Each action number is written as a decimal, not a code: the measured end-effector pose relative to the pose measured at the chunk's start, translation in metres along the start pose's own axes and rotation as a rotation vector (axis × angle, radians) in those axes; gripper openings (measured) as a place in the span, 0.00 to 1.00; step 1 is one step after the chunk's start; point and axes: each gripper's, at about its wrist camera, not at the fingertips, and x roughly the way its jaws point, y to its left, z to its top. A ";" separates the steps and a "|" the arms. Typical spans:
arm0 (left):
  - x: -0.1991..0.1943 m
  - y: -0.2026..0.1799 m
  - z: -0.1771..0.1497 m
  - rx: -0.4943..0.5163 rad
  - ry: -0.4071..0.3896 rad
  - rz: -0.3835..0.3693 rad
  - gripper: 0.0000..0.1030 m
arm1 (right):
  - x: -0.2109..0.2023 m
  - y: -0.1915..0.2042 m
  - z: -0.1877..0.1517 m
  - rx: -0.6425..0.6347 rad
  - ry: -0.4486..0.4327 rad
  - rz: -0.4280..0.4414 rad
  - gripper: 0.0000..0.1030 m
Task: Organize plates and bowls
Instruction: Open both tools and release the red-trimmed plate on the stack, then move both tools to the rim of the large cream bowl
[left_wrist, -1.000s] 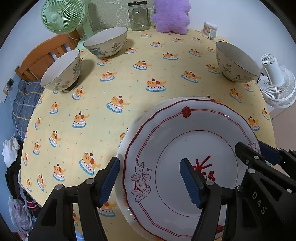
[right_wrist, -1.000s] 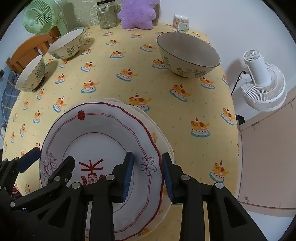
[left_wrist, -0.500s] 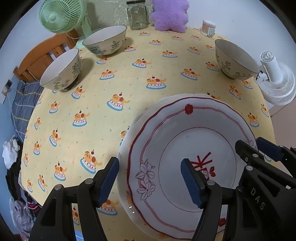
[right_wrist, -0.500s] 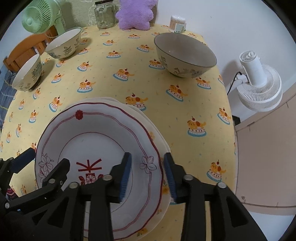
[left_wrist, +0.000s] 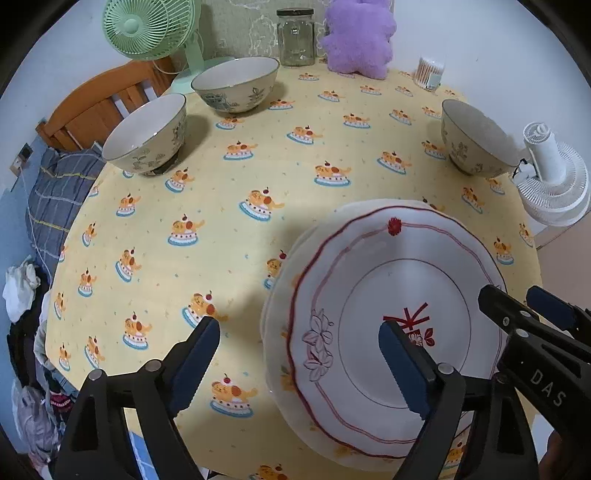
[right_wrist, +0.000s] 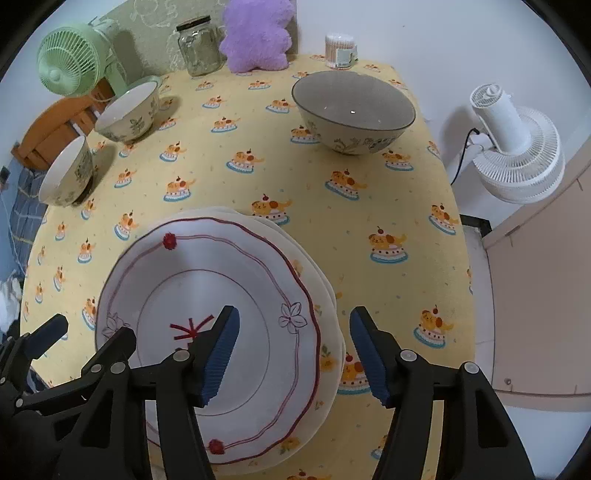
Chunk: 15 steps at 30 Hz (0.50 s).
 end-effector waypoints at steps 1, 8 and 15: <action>-0.001 0.002 0.001 0.005 -0.001 -0.004 0.87 | -0.003 0.001 0.000 0.006 -0.006 -0.007 0.66; -0.004 0.028 0.011 0.054 -0.015 -0.034 0.88 | -0.017 0.023 0.002 0.058 -0.027 -0.015 0.67; -0.010 0.063 0.021 0.104 -0.039 -0.066 0.88 | -0.027 0.068 0.006 0.080 -0.048 -0.027 0.68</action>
